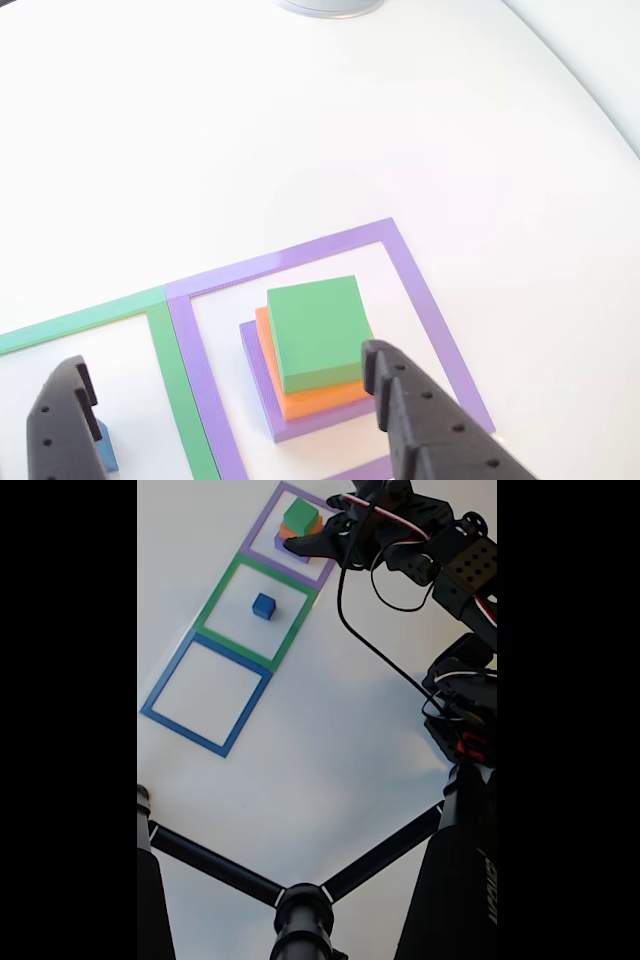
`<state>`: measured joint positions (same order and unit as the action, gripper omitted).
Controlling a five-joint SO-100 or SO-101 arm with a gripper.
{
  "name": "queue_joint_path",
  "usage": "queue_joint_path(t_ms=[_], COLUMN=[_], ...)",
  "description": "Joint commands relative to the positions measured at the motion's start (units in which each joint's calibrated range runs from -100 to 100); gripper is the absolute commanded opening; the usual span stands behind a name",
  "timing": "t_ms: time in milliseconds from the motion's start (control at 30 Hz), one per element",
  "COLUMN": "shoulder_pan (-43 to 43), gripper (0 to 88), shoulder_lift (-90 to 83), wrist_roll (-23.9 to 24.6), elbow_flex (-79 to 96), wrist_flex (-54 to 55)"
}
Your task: Tower of hanoi
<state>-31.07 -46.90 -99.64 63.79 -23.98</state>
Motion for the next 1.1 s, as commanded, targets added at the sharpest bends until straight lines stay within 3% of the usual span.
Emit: queue_joint_path(t_ms=[0, 500, 1067], shoulder_pan=[-0.6, -1.9, -3.4], gripper=[33.9, 37.1, 37.2], shoulder_lift=[6.2, 25.8, 36.8], wrist_roll=[-0.4, -0.4, -0.4], elbow_flex=[1.3, 4.3, 2.8], wrist_flex=[13.5, 40.8, 51.9])
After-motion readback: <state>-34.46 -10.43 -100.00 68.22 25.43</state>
